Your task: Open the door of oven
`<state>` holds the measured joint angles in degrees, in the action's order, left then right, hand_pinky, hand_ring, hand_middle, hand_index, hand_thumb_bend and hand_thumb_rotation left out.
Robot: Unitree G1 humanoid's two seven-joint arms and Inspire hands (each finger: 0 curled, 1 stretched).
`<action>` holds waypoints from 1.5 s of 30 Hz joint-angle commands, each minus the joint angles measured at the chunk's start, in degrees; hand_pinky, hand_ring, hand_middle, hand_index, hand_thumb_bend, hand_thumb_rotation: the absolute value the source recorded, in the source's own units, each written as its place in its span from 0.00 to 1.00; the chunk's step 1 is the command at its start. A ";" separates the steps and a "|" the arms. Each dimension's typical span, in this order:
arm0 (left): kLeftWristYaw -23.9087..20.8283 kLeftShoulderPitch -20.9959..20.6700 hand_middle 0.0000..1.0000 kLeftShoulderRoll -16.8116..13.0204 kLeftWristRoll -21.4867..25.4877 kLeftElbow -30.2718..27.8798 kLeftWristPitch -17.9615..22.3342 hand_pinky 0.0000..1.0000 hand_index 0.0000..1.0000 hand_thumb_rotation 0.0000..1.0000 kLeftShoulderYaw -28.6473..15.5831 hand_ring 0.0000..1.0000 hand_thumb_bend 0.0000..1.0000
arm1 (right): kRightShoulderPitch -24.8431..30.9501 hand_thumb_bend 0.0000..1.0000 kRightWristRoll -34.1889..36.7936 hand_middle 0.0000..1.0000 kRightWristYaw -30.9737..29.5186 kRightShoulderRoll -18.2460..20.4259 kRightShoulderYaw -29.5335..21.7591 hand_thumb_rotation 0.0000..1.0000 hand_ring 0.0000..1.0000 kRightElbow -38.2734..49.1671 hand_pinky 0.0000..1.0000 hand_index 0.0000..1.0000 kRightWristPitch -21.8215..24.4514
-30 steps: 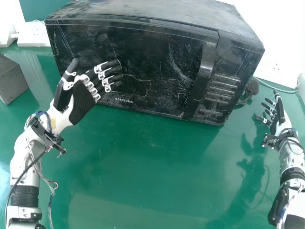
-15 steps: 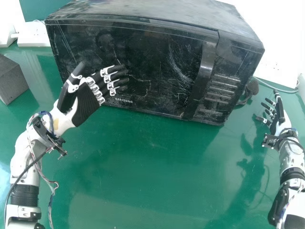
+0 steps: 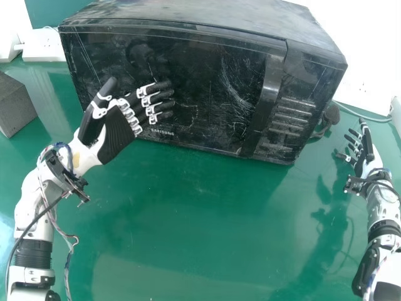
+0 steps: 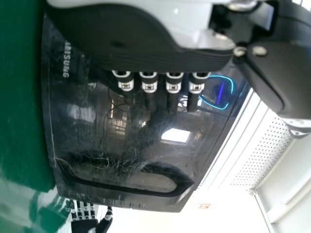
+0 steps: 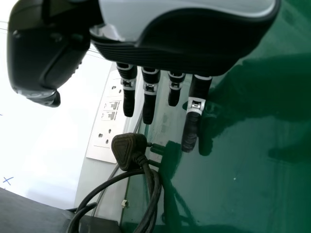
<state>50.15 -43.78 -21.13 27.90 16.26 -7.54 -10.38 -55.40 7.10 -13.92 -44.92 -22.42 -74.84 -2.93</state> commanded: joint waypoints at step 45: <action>-3.05 -5.20 1.00 3.50 -5.01 0.38 0.94 0.80 1.00 0.88 5.81 1.00 0.90 | 2.45 0.74 -0.77 0.86 -0.48 1.52 0.61 1.00 0.81 -2.10 0.74 0.90 2.85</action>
<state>47.06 -48.55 -18.06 23.50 16.43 -7.08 -5.21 -55.69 7.11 -14.02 -44.87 -22.18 -74.82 -3.02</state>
